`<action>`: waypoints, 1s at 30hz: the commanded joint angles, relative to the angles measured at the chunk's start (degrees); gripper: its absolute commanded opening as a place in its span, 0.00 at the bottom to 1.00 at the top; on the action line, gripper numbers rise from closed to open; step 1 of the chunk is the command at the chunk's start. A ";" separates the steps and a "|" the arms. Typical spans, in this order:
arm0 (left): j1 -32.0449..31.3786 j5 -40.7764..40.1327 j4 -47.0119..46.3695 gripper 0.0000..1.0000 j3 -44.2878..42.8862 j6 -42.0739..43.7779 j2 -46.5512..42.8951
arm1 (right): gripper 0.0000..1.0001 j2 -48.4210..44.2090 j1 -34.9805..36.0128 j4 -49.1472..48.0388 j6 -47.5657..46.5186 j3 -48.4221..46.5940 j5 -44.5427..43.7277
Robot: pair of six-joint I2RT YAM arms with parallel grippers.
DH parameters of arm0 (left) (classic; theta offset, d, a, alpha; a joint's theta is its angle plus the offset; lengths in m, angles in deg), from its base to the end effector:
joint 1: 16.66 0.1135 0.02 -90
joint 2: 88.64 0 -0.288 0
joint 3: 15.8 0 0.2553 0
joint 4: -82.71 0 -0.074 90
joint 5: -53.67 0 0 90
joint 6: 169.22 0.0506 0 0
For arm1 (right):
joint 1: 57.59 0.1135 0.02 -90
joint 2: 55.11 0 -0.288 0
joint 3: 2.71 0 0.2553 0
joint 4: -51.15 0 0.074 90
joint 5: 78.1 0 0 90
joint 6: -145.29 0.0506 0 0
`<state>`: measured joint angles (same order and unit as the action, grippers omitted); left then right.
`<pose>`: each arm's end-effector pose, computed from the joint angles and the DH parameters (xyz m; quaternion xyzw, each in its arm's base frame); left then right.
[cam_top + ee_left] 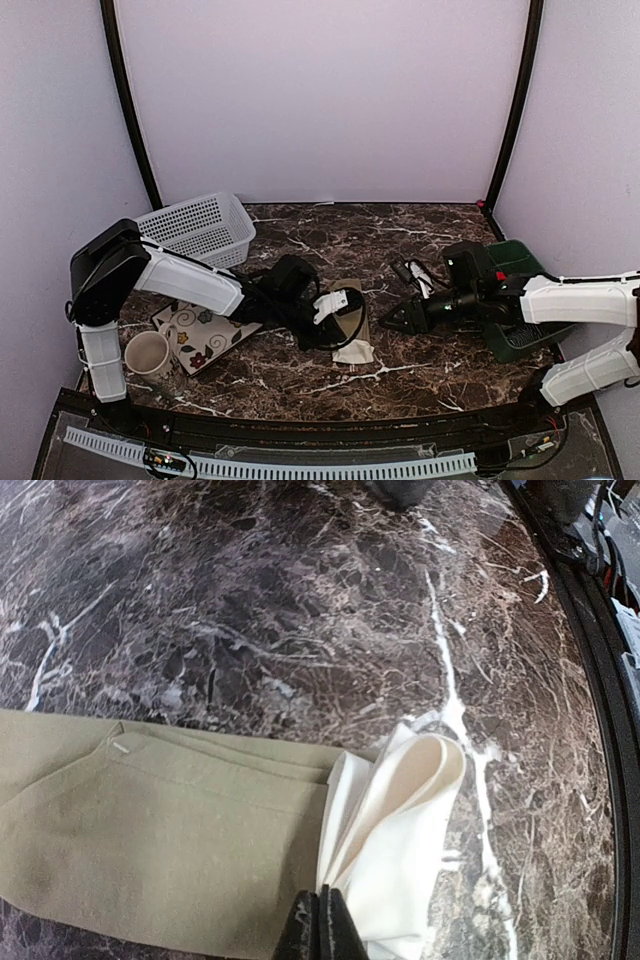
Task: Roll the underwear
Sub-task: Pick up the underwear from the center of the board, then roll the underwear at the center of the board.
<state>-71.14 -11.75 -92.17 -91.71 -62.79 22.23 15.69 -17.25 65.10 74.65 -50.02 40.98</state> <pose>0.2290 -0.3571 0.1590 0.5870 0.6695 -0.3168 0.3269 0.1771 0.1827 0.2119 -0.2673 0.8332 0.4086 0.2597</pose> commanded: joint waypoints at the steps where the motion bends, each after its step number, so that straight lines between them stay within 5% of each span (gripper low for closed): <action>1: 1.50 0.60 -0.76 0.00 -0.74 -2.99 0.20 | 0.36 0.73 -0.26 -3.16 2.43 0.29 1.65; 20: 3.50 -1.42 -0.89 0.00 -1.35 -7.54 2.74 | 0.24 22.68 0.17 -12.18 5.87 -7.34 13.89; 30: 3.68 -2.75 -0.44 0.02 -1.94 -6.41 1.85 | 0.20 33.47 0.27 -9.57 3.16 -11.25 11.96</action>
<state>-67.86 -13.54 -92.78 -92.26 -69.61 25.05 45.90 -17.25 54.55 79.45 -59.33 53.68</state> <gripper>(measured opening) 0.023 0.207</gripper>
